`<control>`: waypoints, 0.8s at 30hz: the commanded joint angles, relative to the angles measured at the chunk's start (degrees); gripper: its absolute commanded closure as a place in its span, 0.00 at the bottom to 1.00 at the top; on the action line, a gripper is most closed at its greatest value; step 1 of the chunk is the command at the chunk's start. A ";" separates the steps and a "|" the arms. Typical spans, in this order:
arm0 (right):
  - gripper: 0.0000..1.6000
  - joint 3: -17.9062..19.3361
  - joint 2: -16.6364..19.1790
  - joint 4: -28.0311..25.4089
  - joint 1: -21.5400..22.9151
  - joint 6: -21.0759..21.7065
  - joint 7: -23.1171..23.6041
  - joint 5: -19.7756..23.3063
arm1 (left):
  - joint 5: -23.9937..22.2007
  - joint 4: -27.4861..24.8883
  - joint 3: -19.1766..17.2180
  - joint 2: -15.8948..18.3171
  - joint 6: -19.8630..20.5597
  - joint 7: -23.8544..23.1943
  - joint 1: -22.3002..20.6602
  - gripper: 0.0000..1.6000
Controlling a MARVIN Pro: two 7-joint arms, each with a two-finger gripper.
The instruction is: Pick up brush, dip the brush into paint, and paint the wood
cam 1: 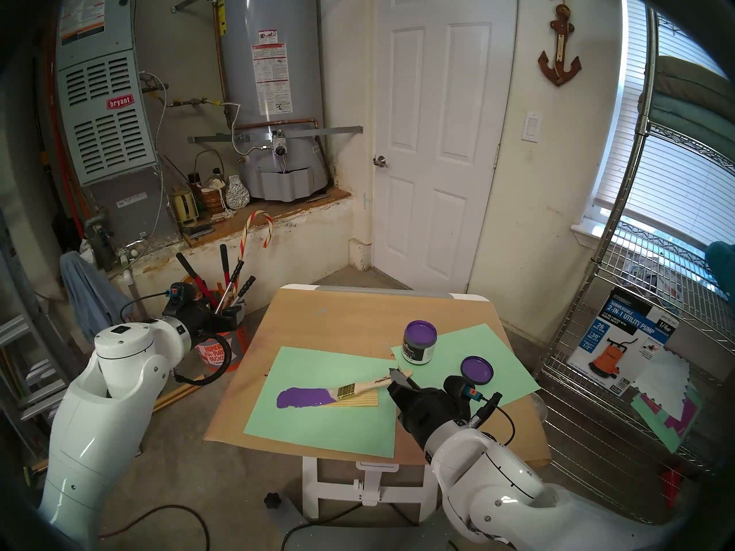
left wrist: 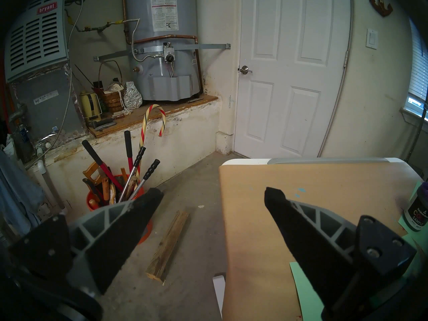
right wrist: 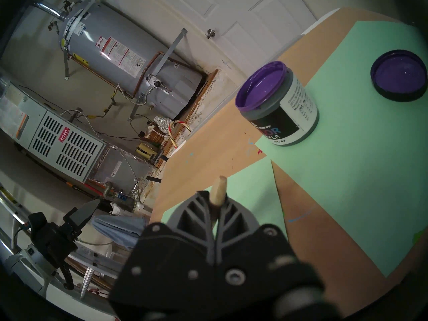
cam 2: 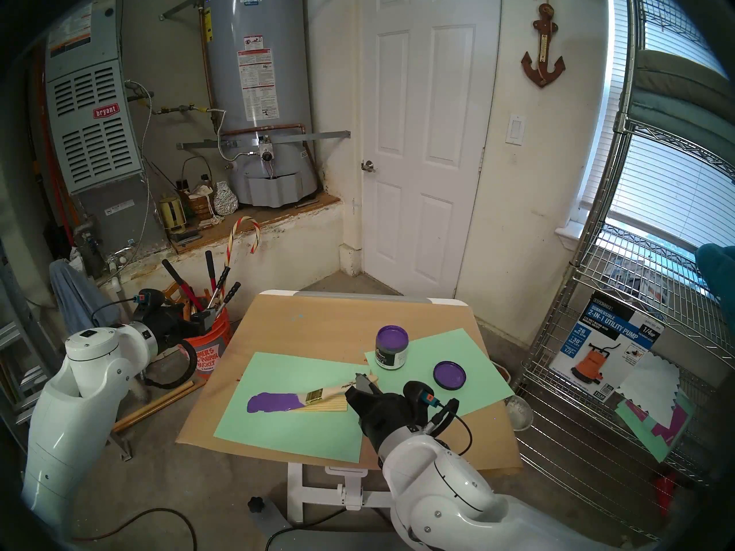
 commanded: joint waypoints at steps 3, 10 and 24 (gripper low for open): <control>1.00 0.63 0.79 -2.04 -0.46 -0.61 0.57 -0.22 | -0.11 -0.99 -0.65 0.05 -0.16 0.11 -0.27 0.00; 1.00 1.13 1.53 -2.14 -1.03 -0.71 0.55 -0.41 | -0.12 -0.99 -0.65 0.05 -0.16 0.11 -0.27 0.00; 1.00 2.62 3.59 -2.99 -2.30 -0.86 0.75 -0.56 | -0.12 -0.99 -0.65 0.05 -0.16 0.11 -0.27 0.00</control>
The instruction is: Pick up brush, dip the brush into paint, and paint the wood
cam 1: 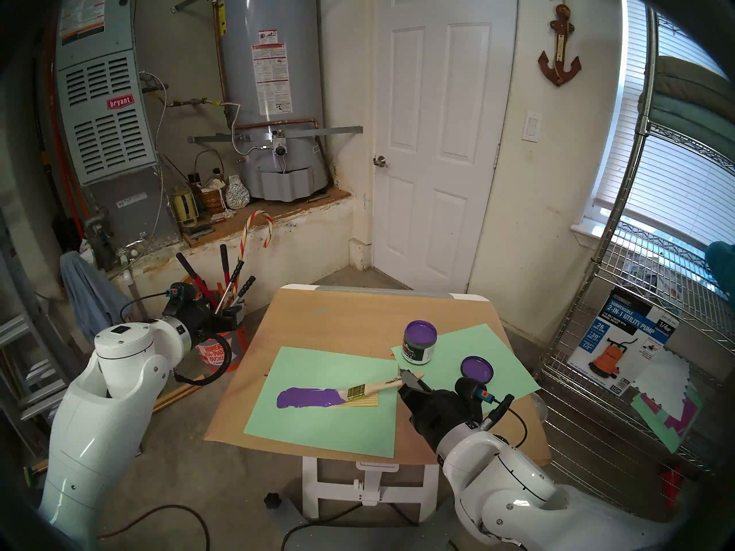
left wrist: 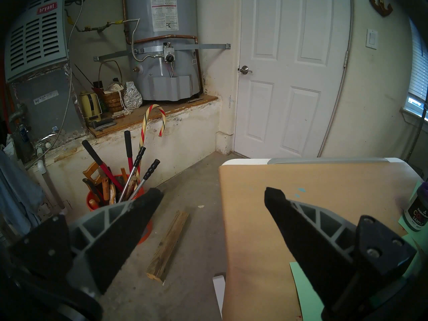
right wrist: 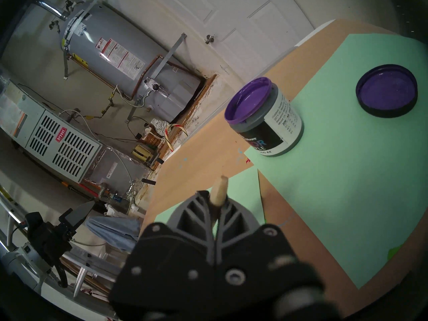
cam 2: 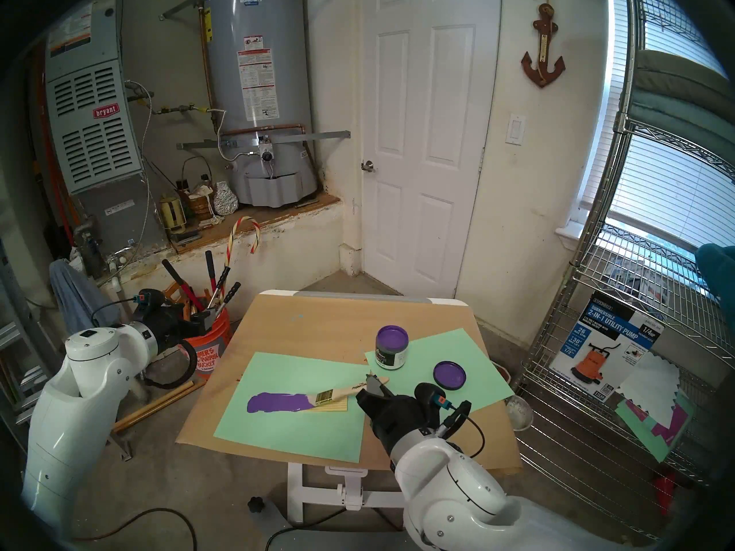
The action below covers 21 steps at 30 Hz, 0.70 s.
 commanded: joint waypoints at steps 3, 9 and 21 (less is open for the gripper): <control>1.00 1.20 1.56 -2.05 -0.70 -0.37 0.61 0.39 | -0.11 -0.99 -0.65 0.05 -0.16 0.11 -0.27 0.00; 1.00 1.87 2.46 -2.42 -1.44 -0.46 0.90 0.42 | -0.12 -0.99 -0.65 0.05 -0.16 0.11 -0.27 0.00; 1.00 3.12 3.96 -2.90 -2.67 -0.75 1.41 0.59 | -0.12 -0.99 -0.65 0.05 -0.16 0.11 -0.27 0.00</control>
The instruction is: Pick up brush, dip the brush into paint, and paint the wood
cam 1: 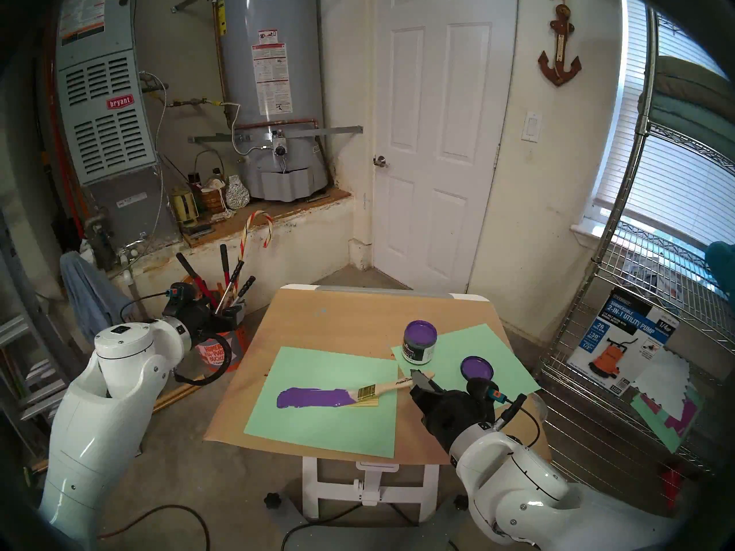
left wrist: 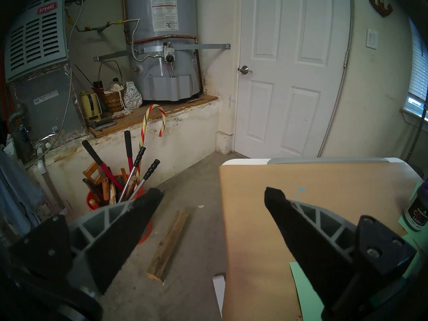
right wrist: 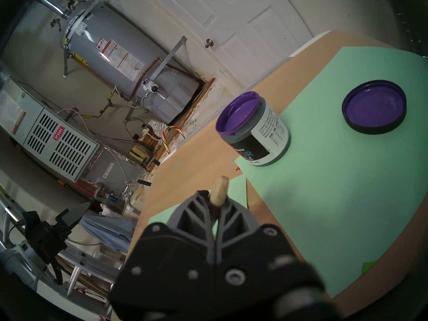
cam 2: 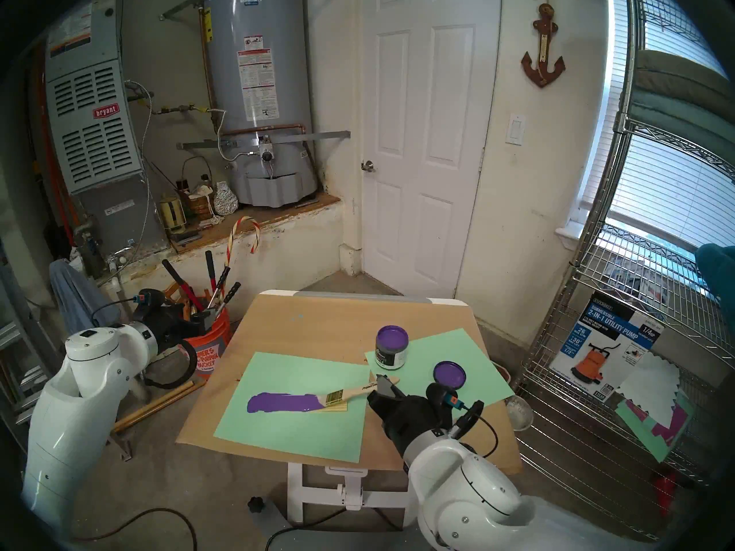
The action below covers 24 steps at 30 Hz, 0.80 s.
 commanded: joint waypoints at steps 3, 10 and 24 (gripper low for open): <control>1.00 1.27 1.45 -1.87 -0.84 -0.67 0.61 0.32 | -0.11 -0.99 -0.65 0.06 -0.16 0.11 -0.27 0.00; 1.00 2.36 2.60 -1.92 -1.65 -1.00 0.95 0.42 | -0.11 -0.99 -0.65 0.05 -0.16 0.11 -0.27 0.00; 1.00 3.50 4.13 -2.39 -2.76 -1.07 1.08 0.34 | -0.11 -0.99 -0.65 0.05 -0.16 0.11 -0.27 0.00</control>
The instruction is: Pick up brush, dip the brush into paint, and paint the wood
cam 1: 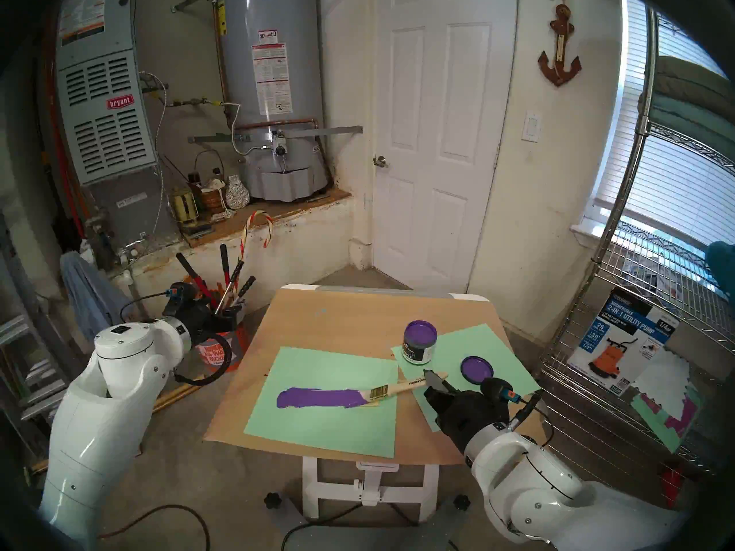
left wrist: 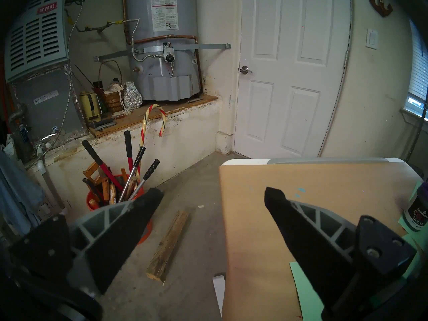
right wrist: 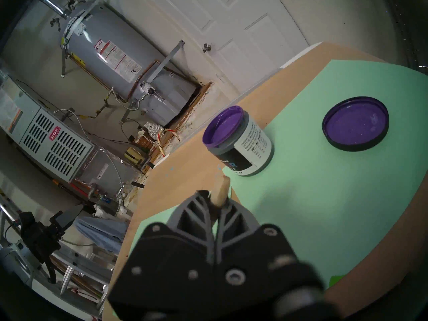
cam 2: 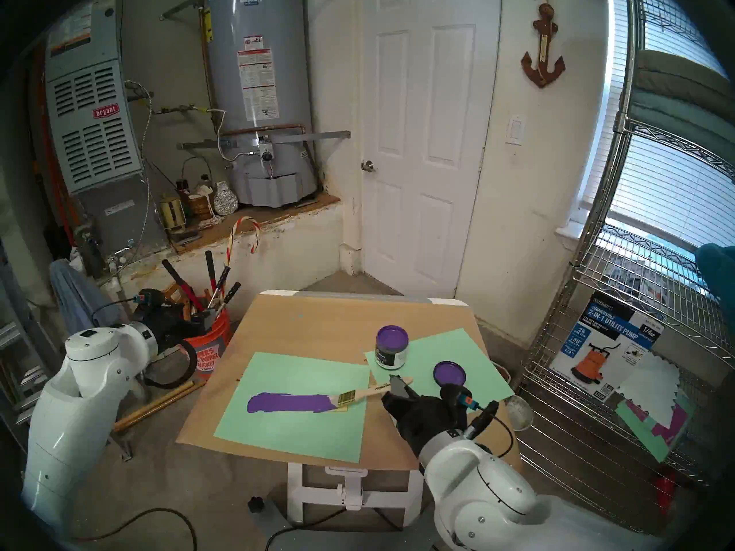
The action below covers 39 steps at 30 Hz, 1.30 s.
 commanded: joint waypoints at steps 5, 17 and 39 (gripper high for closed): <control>1.00 1.03 1.52 -1.52 -0.89 -0.67 0.42 -0.64 | -0.11 -0.99 -0.65 0.05 -0.16 0.11 -0.27 0.00; 1.00 3.24 3.17 -2.41 -2.54 -1.60 1.15 0.43 | -0.11 -0.99 -0.65 0.06 -0.16 0.11 -0.27 0.00; 1.00 6.86 6.95 -3.32 -6.21 -3.49 1.86 2.01 | -0.11 -0.99 -0.65 0.06 -0.16 0.11 -0.27 0.00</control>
